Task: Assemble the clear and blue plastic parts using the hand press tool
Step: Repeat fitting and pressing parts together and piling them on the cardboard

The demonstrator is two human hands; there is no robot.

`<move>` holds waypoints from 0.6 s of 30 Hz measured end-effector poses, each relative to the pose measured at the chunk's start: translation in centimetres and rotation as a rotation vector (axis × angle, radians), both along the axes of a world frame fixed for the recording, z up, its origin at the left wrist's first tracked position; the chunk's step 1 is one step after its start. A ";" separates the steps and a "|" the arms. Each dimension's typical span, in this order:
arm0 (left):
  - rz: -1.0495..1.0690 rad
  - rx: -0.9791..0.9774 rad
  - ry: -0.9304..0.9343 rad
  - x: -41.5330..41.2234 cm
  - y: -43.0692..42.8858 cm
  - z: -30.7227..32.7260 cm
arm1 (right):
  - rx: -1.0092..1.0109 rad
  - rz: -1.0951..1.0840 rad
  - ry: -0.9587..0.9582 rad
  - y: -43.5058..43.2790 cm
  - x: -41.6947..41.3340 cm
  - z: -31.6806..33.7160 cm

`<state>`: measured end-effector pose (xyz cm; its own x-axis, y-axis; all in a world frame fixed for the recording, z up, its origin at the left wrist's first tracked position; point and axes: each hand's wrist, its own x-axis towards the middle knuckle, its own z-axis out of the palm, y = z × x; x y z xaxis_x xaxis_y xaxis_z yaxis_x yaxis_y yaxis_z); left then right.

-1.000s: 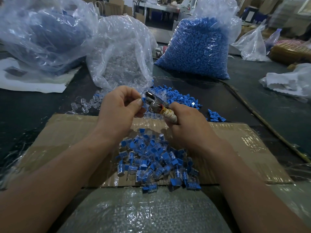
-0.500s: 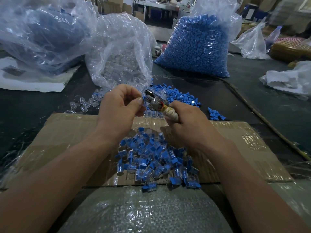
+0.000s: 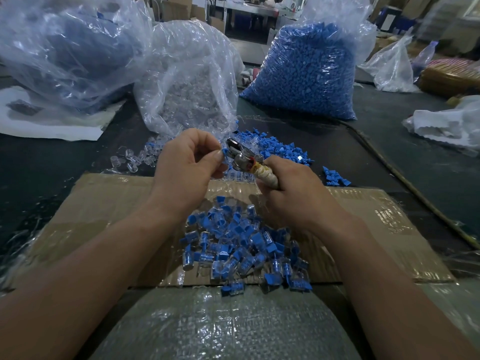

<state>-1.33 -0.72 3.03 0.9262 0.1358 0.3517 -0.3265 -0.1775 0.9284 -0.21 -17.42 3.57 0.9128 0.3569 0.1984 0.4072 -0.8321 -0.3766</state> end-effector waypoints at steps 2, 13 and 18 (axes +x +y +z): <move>-0.003 0.002 0.001 0.0 0.0 0.0 | 0.004 0.005 0.007 0.0 0.0 0.0; -0.015 0.029 -0.002 0.1 0.1 -0.2 | -0.014 -0.009 0.028 -0.1 -0.1 0.2; -0.029 0.042 0.024 0.0 -0.2 -0.2 | -0.065 -0.023 0.045 -0.2 -0.1 0.3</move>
